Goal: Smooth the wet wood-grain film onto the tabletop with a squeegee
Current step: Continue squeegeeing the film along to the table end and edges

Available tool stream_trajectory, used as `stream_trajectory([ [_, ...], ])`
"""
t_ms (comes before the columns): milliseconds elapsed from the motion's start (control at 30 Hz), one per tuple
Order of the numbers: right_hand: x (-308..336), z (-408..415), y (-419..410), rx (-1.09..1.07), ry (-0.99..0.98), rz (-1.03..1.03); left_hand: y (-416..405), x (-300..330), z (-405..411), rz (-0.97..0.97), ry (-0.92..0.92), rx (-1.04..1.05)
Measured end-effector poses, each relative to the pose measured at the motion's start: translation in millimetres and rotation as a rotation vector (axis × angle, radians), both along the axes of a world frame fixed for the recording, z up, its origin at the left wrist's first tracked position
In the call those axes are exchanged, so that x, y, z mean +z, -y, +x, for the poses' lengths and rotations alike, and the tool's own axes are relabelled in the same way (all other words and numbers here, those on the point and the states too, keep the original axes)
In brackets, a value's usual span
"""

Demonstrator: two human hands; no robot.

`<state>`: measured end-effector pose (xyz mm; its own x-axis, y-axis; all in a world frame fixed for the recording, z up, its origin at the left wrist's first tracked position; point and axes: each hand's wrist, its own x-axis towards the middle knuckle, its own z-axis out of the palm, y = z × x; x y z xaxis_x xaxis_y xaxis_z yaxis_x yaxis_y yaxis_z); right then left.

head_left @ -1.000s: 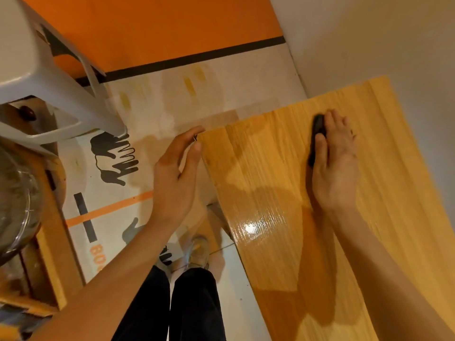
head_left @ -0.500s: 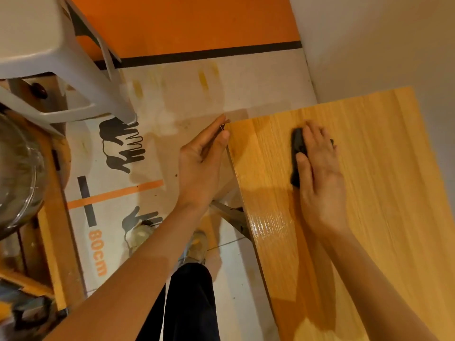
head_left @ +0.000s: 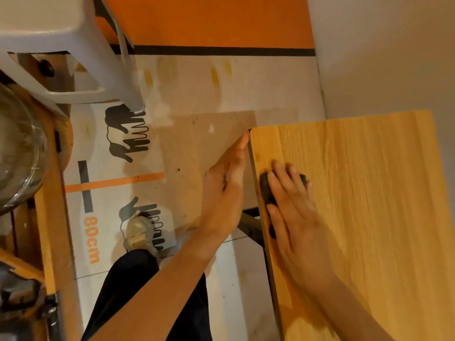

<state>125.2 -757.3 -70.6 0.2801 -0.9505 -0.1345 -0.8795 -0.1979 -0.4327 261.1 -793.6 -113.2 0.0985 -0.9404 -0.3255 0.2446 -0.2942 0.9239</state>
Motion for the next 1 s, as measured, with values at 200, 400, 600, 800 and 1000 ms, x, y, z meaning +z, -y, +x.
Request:
stream_trajectory([
  [200,-8.3,33.7,81.2,0.018,0.01,-0.071,-2.1,-1.2,-3.9,-0.026,-0.078,-0.061],
  [400,-5.4,12.0,31.3,0.068,0.005,-0.015,-7.8,-7.1,-5.0,-0.03,-0.09,-0.076],
  [600,-7.6,15.2,87.1,0.168,0.018,-0.051,-6.0,-7.4,-5.8,-0.034,-0.097,-0.06],
  [800,-5.0,-40.6,130.4,-0.025,-0.04,-0.089,-5.7,-12.5,-1.3,-0.039,-0.065,-0.108],
  [1000,-3.3,0.3,131.7,-0.179,-0.071,-0.114,-6.6,-12.2,-3.7,-0.04,-0.079,-0.054],
])
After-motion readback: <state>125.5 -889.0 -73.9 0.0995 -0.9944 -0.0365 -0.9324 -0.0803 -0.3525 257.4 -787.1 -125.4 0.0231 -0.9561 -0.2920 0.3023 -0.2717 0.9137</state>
